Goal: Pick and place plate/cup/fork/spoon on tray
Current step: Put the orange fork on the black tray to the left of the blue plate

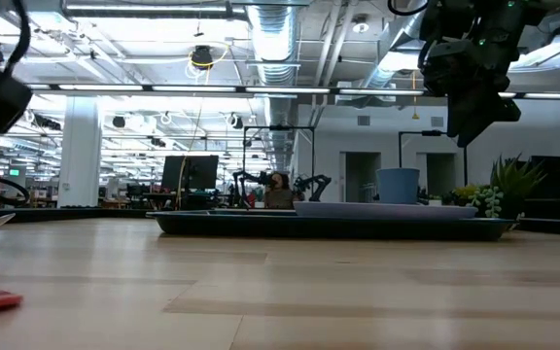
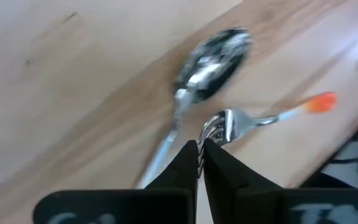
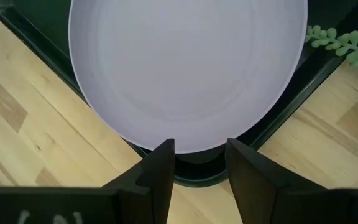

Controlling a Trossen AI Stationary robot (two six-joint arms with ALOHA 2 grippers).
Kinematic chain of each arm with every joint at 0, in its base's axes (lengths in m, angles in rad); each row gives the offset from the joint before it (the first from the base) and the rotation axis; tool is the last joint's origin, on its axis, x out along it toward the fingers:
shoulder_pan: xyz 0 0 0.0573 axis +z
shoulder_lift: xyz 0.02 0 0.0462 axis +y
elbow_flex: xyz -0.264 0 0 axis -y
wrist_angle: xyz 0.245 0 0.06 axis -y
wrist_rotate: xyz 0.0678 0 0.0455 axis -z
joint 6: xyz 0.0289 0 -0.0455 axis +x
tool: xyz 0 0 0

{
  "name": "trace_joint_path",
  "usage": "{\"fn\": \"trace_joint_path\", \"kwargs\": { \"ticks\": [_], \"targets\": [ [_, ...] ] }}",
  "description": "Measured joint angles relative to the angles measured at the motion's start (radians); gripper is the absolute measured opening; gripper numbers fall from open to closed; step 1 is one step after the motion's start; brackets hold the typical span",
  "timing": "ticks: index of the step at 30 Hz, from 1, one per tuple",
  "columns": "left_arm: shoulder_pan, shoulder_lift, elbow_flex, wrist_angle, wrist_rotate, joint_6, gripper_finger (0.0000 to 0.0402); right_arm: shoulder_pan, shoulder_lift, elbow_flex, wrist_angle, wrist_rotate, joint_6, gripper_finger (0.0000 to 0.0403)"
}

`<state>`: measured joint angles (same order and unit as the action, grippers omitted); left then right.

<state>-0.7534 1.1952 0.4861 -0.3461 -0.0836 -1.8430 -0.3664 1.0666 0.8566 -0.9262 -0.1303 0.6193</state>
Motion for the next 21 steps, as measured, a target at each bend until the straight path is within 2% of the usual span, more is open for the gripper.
{"fn": "trace_joint_path", "kwargs": {
  "ticks": [5,9,15,21],
  "targets": [
    [0.054,-0.099,0.051,-0.095,-0.008,0.061,0.0001,0.0,0.0,0.0,0.0,0.0,-0.002,0.0165],
    [0.168,-0.202,0.118,-0.237,0.002,0.188,0.0001,0.0,0.0,0.0,0.0,0.0,-0.035,0.0164],
    [0.476,-0.281,0.236,-0.373,0.162,0.51,0.0001,0.0,0.0,0.0,-0.001,-0.001,-0.054,0.0162],
    [0.843,-0.18,0.382,-0.436,0.375,0.926,0.0,0.001,0.0,0.0,-0.001,-0.001,-0.068,0.0161]
  ]
}}
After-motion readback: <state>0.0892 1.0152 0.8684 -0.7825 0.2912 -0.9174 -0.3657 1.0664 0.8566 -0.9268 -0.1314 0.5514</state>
